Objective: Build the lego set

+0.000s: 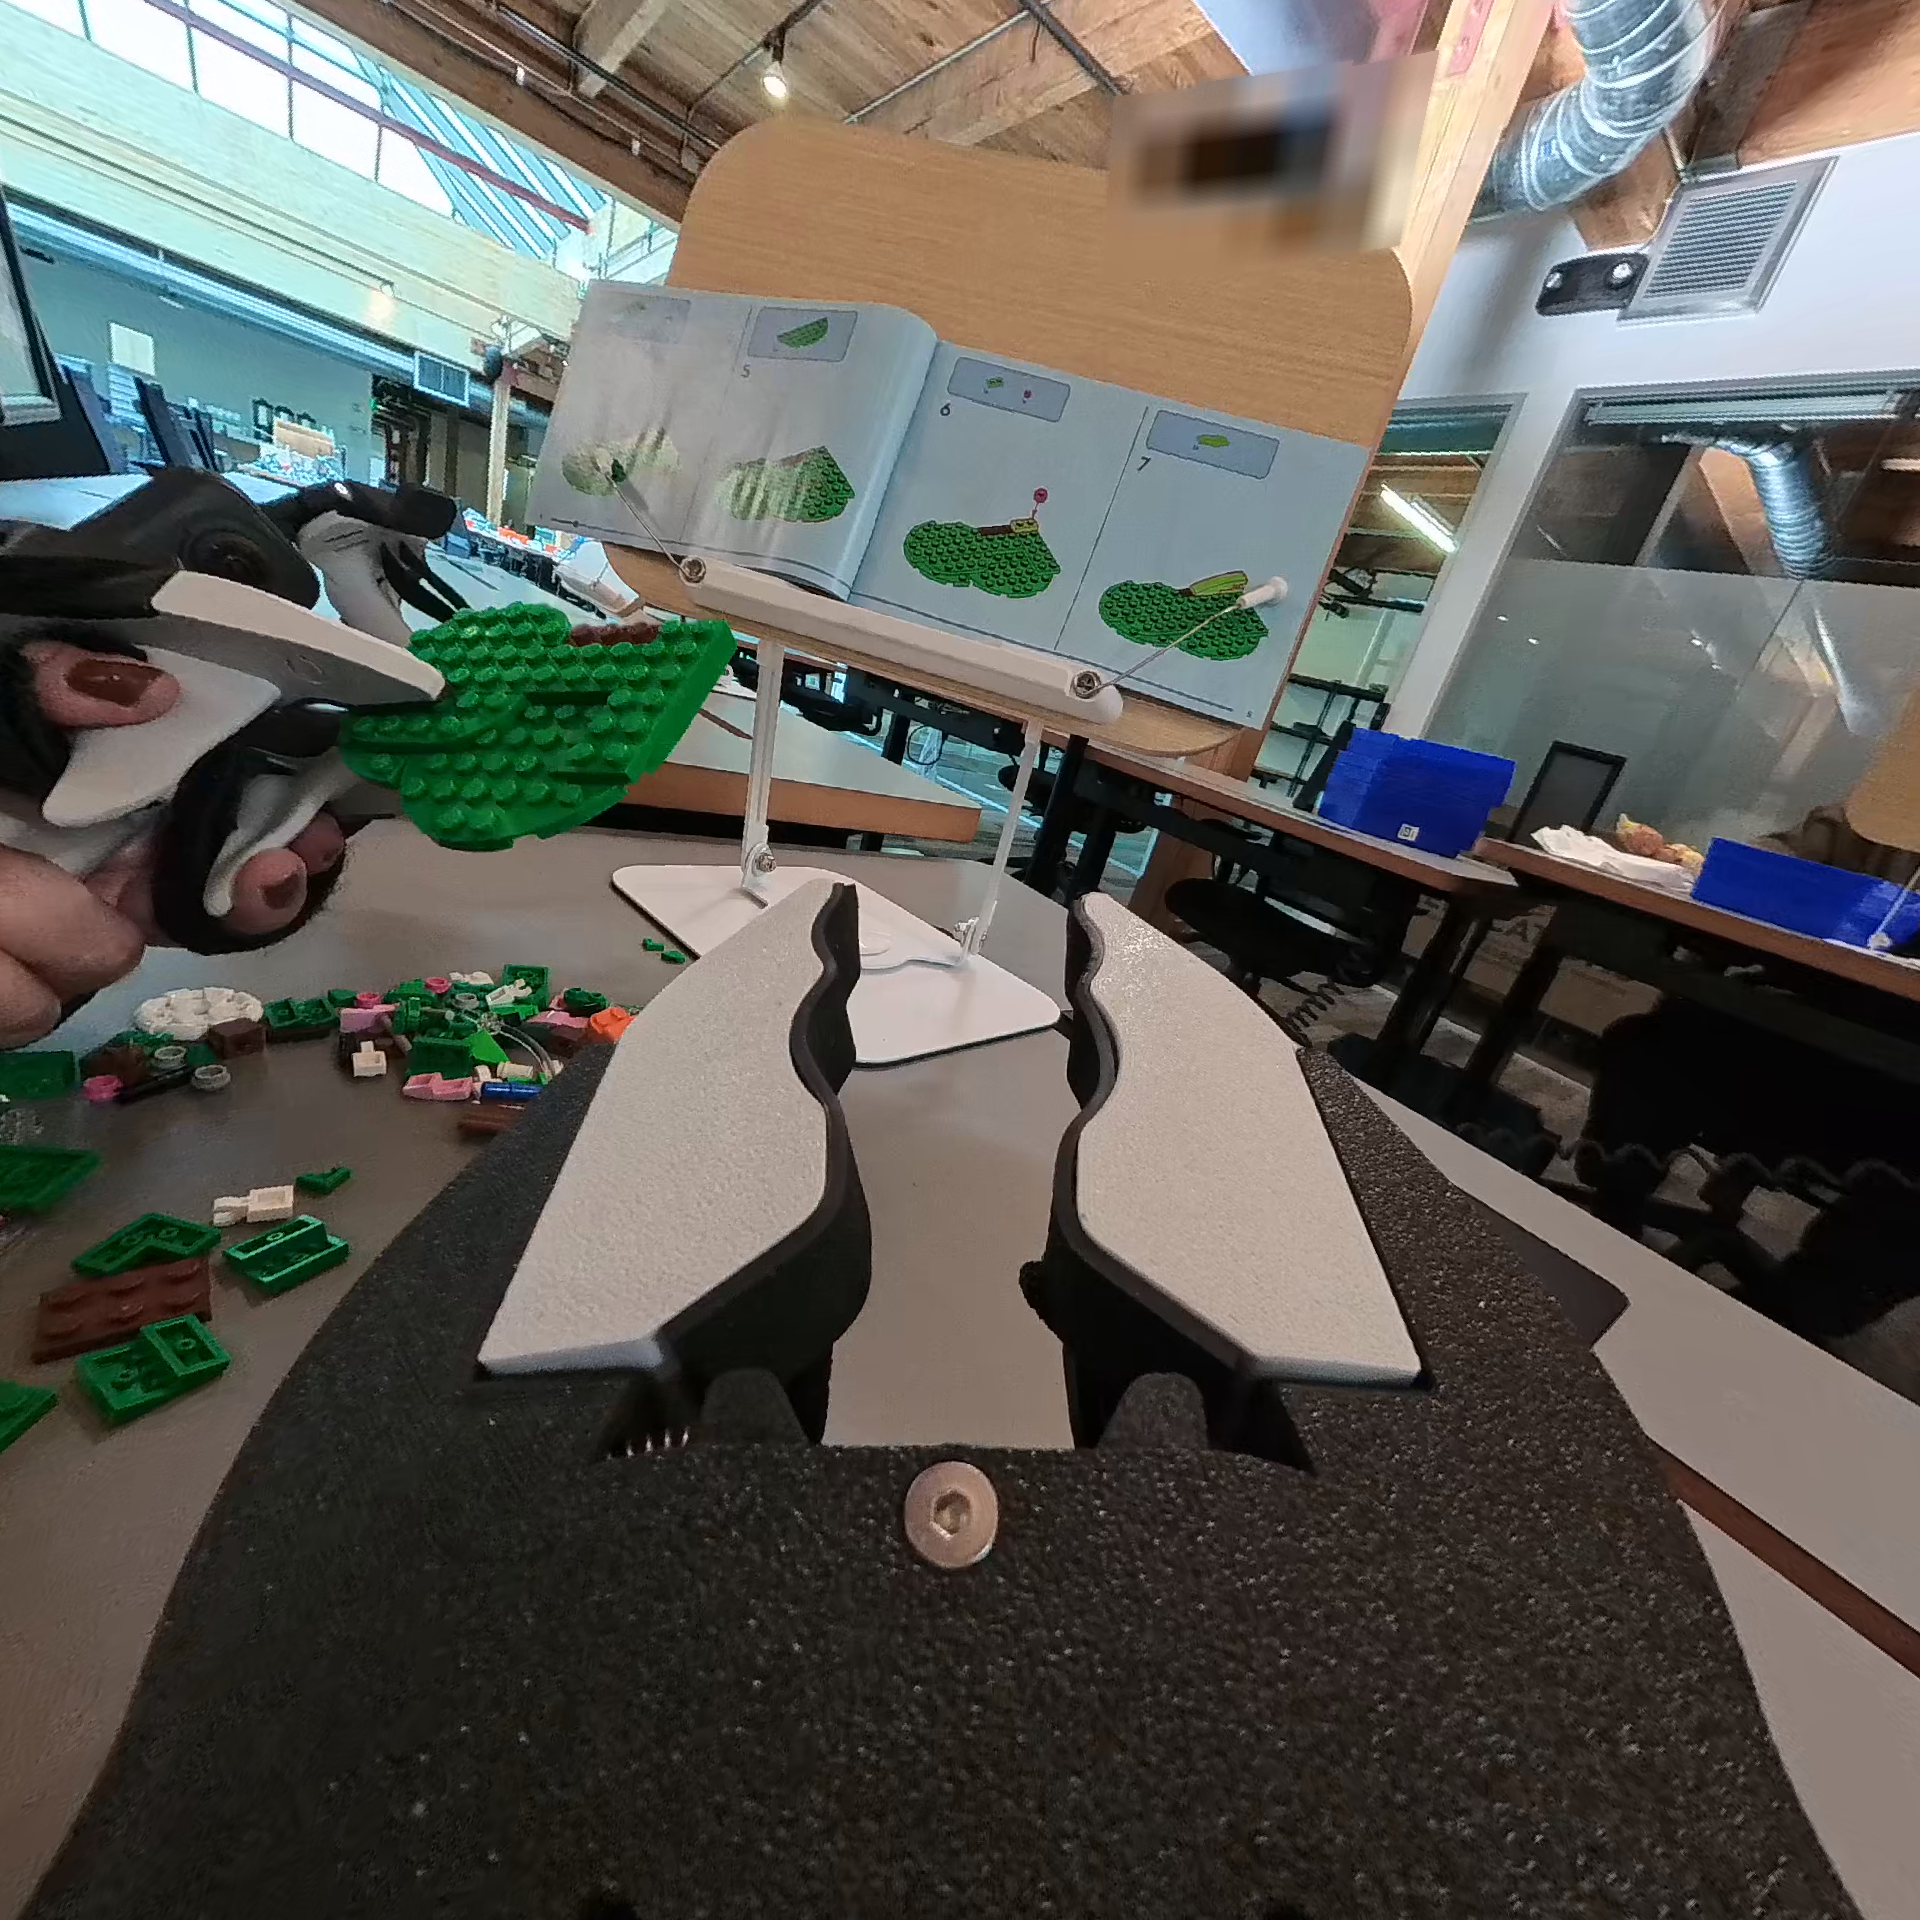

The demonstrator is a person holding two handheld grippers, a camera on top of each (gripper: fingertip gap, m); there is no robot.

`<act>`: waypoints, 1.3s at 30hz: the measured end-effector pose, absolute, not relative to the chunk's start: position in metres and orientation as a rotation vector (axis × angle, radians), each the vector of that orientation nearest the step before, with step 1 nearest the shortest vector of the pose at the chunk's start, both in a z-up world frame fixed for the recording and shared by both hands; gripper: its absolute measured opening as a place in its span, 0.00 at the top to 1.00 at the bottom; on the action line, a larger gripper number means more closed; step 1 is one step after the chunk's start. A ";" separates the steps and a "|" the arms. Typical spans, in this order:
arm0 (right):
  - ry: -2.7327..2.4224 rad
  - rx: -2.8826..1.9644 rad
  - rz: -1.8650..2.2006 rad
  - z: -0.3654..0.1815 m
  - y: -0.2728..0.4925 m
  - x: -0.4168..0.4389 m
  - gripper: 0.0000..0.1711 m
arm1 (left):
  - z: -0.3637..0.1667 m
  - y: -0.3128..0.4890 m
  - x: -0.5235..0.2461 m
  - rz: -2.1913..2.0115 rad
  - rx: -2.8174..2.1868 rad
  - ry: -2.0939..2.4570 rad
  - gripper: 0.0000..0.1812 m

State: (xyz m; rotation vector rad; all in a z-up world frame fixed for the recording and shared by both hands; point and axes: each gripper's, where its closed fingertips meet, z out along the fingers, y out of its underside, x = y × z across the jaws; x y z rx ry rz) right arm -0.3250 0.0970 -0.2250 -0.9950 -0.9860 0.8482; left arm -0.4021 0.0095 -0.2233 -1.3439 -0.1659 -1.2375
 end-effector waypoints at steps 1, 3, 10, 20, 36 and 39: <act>-0.987 -0.995 0.848 -0.225 0.097 -0.325 0.78 | -0.224 0.010 -0.402 -1.239 -1.346 -0.167 0.96; -0.987 -0.995 0.847 -0.225 0.097 -0.325 0.78 | -0.225 0.010 -0.402 -1.236 -1.357 -0.172 0.96; -0.987 -0.994 0.840 -0.225 0.098 -0.325 0.78 | -0.229 0.013 -0.409 -1.194 -1.395 -0.201 0.96; -1.083 -1.116 0.938 -0.241 0.093 -0.333 0.84 | -0.229 0.013 -0.429 -1.117 -1.429 -0.255 0.96; -1.588 -1.321 0.784 -0.284 0.066 -0.356 0.90 | -0.233 -0.004 -0.483 -1.265 -1.522 -0.248 0.96; -1.581 -1.259 0.708 -0.279 0.061 -0.360 0.91 | -0.221 -0.010 -0.502 -1.414 -1.330 -0.309 0.96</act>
